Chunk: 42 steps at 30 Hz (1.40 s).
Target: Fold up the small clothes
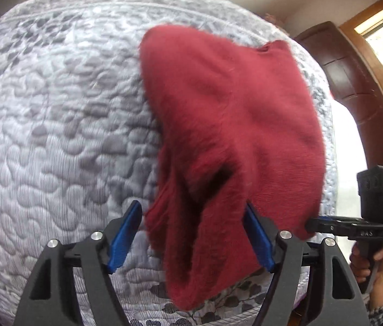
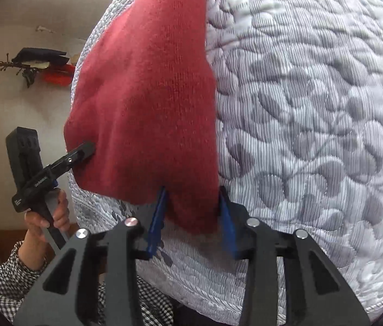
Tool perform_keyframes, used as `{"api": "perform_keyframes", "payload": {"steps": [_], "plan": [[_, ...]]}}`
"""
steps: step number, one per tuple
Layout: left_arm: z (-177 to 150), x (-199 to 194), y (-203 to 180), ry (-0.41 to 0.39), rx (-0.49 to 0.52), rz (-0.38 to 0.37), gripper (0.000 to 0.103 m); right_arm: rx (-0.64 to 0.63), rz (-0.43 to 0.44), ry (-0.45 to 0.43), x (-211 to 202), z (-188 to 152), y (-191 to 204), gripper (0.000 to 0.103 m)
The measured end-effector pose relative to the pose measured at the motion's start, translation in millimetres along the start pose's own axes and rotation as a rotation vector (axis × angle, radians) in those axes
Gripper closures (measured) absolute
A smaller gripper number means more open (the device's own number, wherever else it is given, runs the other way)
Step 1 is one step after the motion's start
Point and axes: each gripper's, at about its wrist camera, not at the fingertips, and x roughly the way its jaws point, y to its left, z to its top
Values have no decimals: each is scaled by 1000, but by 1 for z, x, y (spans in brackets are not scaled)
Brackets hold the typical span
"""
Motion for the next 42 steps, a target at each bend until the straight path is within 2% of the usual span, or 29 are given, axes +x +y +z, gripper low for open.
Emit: {"api": "perform_keyframes", "payload": {"steps": [1, 3, 6, 11, 14, 15, 17, 19, 21, 25, 29, 37, 42], "plan": [[-1, 1, 4, -4, -16, 5, 29, -9, 14, -4, -3, -2, 2, 80], [-3, 2, 7, -9, -26, 16, 30, -29, 29, -17, -14, -8, 3, 84], [-6, 10, 5, 4, 4, 45, 28, -45, -27, -11, -14, -8, 0, 85], [1, 27, 3, 17, -3, 64, 26, -51, -92, 11, -6, -9, 3, 84], [4, 24, -5, 14, -8, 81, 24, -61, -105, -9, -12, -7, 17, 78], [4, 18, -7, 10, -16, 92, 23, -62, -131, -26, -21, -7, 18, 70], [8, 12, -17, -8, -24, 110, 24, -83, -193, -61, -35, -10, 28, 62], [3, -4, -24, -37, -21, 139, 24, -108, -248, -107, -50, -17, 39, 43], [-1, -15, -32, -51, -22, 161, 21, -136, -307, -143, -62, -23, 53, 38], [-9, -38, -54, -68, -8, 196, 14, -173, -410, -206, -81, -35, 78, 15], [-18, -59, -61, -79, 13, 244, 7, -164, -419, -236, -92, -43, 88, 11], [-34, -89, -77, -80, 19, 264, 6, -165, -407, -252, -99, -58, 112, 11], [-41, -102, -89, -89, 50, 281, 6, -175, -438, -281, -108, -65, 126, 8]]}}
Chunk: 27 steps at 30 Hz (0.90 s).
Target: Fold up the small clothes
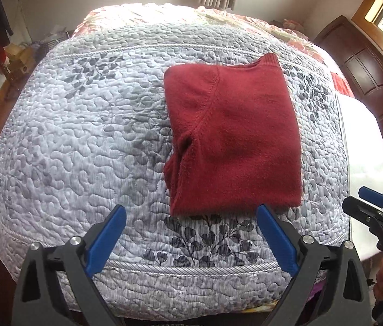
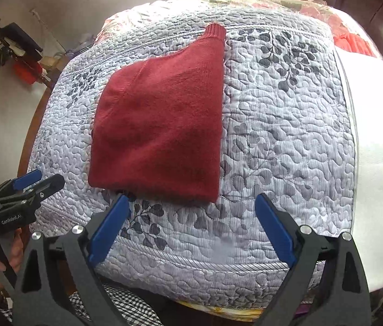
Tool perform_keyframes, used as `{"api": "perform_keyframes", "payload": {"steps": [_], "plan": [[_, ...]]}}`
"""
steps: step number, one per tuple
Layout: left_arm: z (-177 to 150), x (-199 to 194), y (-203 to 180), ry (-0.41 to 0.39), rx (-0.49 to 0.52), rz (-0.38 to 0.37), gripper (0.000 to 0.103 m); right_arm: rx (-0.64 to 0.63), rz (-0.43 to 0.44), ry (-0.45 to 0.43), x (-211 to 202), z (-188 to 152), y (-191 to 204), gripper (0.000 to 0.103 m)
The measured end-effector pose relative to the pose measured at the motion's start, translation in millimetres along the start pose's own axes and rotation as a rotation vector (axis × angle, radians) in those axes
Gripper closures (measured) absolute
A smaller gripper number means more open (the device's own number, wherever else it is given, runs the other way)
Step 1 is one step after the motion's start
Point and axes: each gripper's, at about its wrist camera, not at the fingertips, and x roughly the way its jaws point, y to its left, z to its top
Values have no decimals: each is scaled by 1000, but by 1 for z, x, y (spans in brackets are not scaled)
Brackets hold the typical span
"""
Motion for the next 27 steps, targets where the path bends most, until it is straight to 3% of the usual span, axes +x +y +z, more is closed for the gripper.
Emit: {"api": "perform_keyframes", "payload": {"steps": [11, 27], "plan": [[-5, -25, -8, -21, 15, 21, 6, -21, 6, 3, -9, 3, 11, 7], [-10, -26, -7, -14, 27, 46, 5, -30, 0, 18, -7, -8, 21, 7]]}}
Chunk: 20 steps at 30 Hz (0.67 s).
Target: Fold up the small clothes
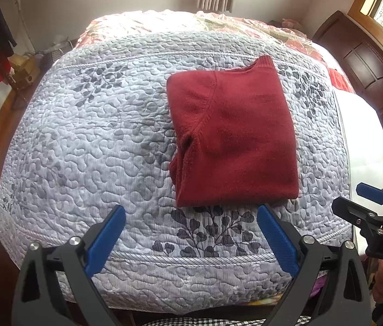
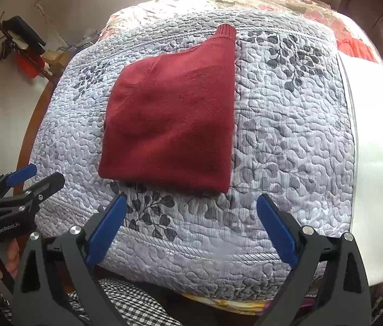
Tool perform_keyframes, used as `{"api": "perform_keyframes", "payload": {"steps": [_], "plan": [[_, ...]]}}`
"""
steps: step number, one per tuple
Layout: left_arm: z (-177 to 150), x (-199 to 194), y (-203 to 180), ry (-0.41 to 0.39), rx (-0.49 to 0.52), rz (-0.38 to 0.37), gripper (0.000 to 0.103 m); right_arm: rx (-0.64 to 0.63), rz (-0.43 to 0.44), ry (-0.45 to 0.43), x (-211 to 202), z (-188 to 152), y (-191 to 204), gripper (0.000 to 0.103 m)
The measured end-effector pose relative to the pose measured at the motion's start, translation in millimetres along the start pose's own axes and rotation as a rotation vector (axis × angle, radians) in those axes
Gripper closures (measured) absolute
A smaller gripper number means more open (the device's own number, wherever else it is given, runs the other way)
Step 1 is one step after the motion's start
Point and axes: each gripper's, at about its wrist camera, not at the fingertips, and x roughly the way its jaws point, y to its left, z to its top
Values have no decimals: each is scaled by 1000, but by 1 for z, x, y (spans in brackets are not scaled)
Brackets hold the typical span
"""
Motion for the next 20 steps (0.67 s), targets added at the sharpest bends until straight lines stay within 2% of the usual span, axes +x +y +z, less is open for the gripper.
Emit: {"api": "perform_keyframes", "payload": {"steps": [9, 20], "plan": [[-2, -1, 0, -5, 4, 15, 5, -18, -53, -50, -4, 0, 1, 7], [-3, 3, 1, 11, -1, 19, 5, -3, -63, -14, 3, 1, -3, 7]]}}
